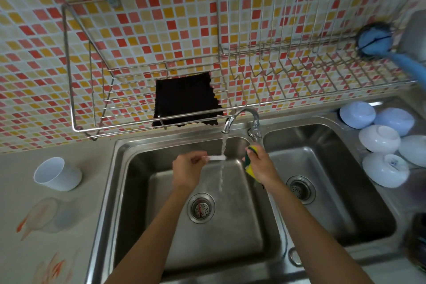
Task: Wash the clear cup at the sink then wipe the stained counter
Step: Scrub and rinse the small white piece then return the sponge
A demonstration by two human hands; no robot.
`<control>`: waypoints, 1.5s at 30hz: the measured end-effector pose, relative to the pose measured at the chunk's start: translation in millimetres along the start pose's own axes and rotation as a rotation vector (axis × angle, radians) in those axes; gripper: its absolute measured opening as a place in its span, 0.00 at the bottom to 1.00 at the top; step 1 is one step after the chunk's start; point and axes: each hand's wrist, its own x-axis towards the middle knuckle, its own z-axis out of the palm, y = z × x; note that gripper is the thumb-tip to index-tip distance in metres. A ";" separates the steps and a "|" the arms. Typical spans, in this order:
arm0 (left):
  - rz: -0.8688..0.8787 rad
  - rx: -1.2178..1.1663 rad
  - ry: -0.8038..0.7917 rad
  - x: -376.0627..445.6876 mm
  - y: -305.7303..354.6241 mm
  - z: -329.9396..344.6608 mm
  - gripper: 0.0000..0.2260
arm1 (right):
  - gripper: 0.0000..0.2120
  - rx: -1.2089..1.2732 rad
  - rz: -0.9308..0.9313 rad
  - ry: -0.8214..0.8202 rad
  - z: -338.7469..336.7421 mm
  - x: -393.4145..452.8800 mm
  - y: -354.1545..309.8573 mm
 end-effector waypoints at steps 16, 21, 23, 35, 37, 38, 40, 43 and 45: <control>0.075 0.000 -0.056 10.8 25.0 2.8 0.09 | 0.17 0.061 0.080 -0.048 9.0 -6.9 4.4; 0.051 0.069 0.013 -0.1 0.5 -36.7 0.10 | 0.16 0.029 0.033 -0.173 38.6 -4.0 -19.2; 0.043 0.100 0.053 -4.2 -8.8 -49.8 0.10 | 0.13 0.044 0.005 -0.184 50.1 -0.2 -25.1; 0.025 0.098 0.104 -14.6 -28.1 -58.9 0.08 | 0.13 -0.153 -0.064 0.073 15.8 12.4 -22.2; 0.030 0.092 0.101 -13.5 -27.4 -57.3 0.08 | 0.15 -0.137 -0.060 0.094 3.4 24.5 -21.4; 0.028 0.088 0.100 -13.0 -27.6 -56.8 0.08 | 0.16 -0.125 -0.066 0.084 -2.4 30.7 -21.7; 0.020 0.084 0.095 -12.2 -28.9 -55.8 0.09 | 0.17 -0.071 -0.047 0.067 -10.8 41.4 -22.5; 0.017 0.094 0.091 -11.9 -33.1 -57.0 0.09 | 0.16 -0.104 -0.023 0.103 -29.5 54.2 -18.3; 0.011 0.097 0.084 -12.6 -36.7 -58.8 0.09 | 0.16 -0.102 -0.022 0.136 -40.1 60.4 -11.4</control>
